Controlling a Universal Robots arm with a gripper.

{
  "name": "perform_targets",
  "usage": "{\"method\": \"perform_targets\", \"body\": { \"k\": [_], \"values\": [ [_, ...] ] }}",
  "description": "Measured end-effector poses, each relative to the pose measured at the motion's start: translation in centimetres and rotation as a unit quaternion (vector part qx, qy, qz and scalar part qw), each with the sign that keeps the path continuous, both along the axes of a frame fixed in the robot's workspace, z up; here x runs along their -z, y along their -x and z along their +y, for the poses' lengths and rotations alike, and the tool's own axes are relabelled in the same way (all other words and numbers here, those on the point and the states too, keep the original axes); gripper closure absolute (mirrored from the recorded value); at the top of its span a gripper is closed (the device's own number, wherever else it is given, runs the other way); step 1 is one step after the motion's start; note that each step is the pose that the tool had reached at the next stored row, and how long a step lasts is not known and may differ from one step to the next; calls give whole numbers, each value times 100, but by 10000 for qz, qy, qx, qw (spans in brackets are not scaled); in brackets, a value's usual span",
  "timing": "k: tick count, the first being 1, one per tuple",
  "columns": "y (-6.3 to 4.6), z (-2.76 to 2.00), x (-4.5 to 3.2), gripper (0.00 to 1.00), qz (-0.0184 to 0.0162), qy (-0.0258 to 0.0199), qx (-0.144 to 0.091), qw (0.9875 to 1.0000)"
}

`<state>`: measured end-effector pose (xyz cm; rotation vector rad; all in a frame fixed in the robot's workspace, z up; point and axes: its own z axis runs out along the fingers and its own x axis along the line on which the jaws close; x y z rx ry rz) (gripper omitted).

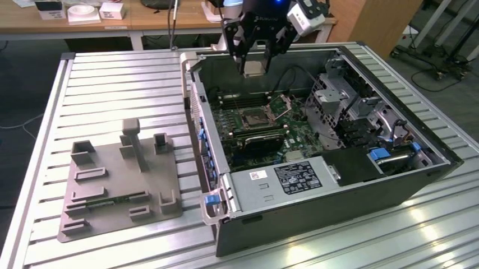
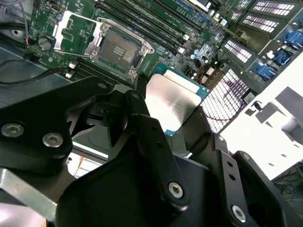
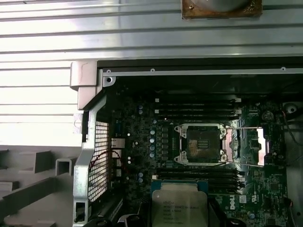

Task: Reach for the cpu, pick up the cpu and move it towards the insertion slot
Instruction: 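Pick up the cpu and move it towards the insertion slot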

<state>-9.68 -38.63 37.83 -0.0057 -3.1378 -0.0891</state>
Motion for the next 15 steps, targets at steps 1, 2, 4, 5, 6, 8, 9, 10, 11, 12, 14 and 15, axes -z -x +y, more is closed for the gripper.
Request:
{"method": "perform_targets", "body": {
  "k": [1, 2, 4, 5, 6, 8, 9, 10, 11, 12, 14, 15],
  "values": [
    [-4, 7, 1, 45, 0, 0, 0, 10000],
    [-7, 13, 1, 45, 0, 0, 0, 10000],
    [-15, 23, 3, 45, 0, 0, 1, 10000],
    [-20, 31, 4, 45, 0, 0, 1, 10000],
    [-26, 38, 5, 45, 0, 0, 0, 10000],
    [-33, 47, 6, 45, 0, 0, 0, 10000],
    [-34, 48, 7, 45, 0, 0, 0, 10000],
    [-36, 49, 11, 45, 0, 0, 0, 10000],
    [-42, 49, 20, 45, 0, -1, 0, 10000],
    [-43, 49, 20, 45, 0, -1, 0, 10000],
    [-44, 50, 20, 45, 0, 0, 0, 10000],
    [-44, 50, 20, 45, -1, 0, 0, 10000]
  ]
}}
